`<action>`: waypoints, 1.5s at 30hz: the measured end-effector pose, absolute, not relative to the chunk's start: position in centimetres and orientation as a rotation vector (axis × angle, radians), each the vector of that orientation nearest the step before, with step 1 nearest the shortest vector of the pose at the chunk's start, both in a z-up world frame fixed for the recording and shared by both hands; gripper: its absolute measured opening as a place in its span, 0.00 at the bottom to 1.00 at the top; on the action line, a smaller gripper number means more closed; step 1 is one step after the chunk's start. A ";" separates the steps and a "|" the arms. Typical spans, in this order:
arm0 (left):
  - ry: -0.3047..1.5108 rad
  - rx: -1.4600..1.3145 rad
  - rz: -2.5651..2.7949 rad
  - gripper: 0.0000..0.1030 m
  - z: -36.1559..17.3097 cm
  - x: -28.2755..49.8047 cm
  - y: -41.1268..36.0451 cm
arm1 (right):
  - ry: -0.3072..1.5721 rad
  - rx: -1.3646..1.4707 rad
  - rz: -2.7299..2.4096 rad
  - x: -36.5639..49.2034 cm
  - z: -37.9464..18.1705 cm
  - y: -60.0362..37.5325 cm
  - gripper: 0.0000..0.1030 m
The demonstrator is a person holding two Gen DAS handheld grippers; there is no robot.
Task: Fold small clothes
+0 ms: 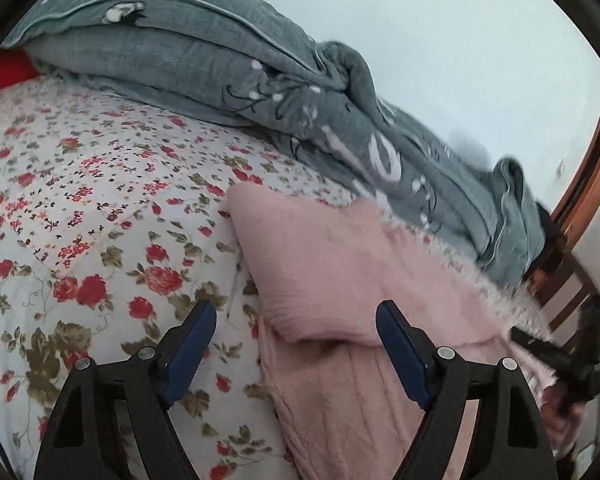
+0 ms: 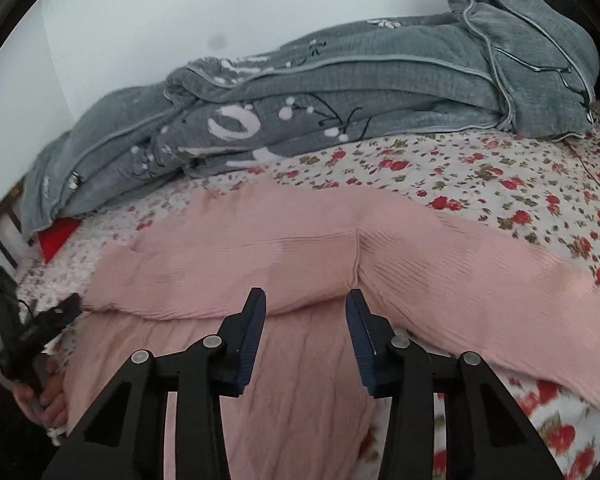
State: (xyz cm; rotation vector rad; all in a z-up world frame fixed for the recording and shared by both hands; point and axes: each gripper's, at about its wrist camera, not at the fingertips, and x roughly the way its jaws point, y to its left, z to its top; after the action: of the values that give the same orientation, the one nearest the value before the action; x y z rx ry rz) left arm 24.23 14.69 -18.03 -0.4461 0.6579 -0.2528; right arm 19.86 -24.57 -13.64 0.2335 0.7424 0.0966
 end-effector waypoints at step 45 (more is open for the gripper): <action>0.808 -0.467 -0.242 0.77 -18.1 32.2 14.7 | 0.593 0.287 -0.079 18.5 -14.5 -28.3 0.07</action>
State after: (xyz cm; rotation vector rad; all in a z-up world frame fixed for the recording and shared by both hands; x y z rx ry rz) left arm 32.19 14.70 -18.09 -0.4671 0.8078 -0.2416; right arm 18.50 -28.29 -14.45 0.2869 0.5928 -0.0788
